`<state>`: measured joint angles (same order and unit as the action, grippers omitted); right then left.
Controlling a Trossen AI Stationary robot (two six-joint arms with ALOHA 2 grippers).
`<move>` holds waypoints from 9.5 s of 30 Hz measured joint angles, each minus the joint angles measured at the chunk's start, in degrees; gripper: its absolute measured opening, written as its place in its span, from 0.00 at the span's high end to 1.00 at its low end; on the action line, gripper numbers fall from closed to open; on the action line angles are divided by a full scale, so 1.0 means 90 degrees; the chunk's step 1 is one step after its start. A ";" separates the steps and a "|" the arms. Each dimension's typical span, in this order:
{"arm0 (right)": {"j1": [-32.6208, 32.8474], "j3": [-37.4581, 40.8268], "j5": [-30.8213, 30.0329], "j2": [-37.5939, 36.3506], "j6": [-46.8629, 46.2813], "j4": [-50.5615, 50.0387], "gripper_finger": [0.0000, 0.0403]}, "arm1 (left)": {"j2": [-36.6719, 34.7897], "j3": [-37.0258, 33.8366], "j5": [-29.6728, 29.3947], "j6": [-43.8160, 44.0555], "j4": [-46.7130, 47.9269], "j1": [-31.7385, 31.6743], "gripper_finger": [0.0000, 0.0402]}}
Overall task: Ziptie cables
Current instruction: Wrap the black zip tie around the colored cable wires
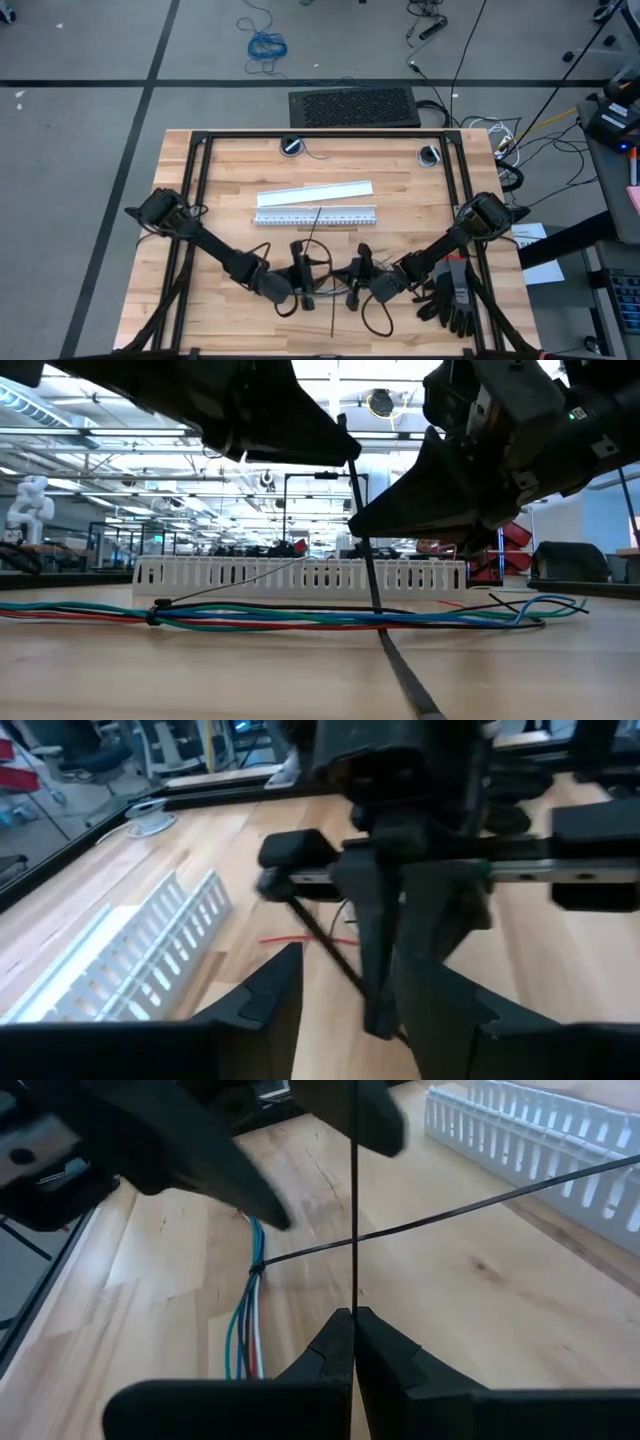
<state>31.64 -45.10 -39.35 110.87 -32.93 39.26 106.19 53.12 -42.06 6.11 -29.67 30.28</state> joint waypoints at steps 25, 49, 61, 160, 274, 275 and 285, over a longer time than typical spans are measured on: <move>0.0187 0.0000 -0.0070 -0.0142 0.1347 0.0013 0.94 | 0.0000 0.0007 0.0473 0.0051 0.0159 -0.0267 0.99; 0.2111 -0.0010 0.0126 -0.1461 -0.0322 -0.3176 0.68 | 0.0401 0.0404 0.2259 0.1273 -0.0143 -0.0301 1.00; 0.2274 -0.1743 0.1618 -0.0081 0.0048 -0.4613 0.68 | 0.0843 0.0406 0.4368 0.0941 -0.0168 -0.0765 1.00; 0.2582 -0.4549 -0.0665 0.2587 0.1097 -0.4073 1.00 | 0.0896 0.0806 0.2420 -0.0379 0.0467 0.0094 1.00; 0.0233 -0.0617 0.1694 0.0532 -0.1769 0.0845 1.00 | 0.0894 0.1030 -0.0614 -0.2375 0.1700 0.0729 1.00; 0.0231 -0.0617 0.1694 0.0532 -0.1768 0.0843 1.00 | 0.0894 0.1029 -0.0644 -0.2378 0.1701 0.0746 1.00; 0.0282 -0.0617 0.1537 0.0534 -0.1935 0.0962 1.00 | 0.0894 0.1030 -0.1215 -0.2382 0.2081 0.0940 1.00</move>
<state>34.17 -50.65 -25.52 115.67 -50.34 47.92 114.24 62.39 -53.00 -15.33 -10.94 38.74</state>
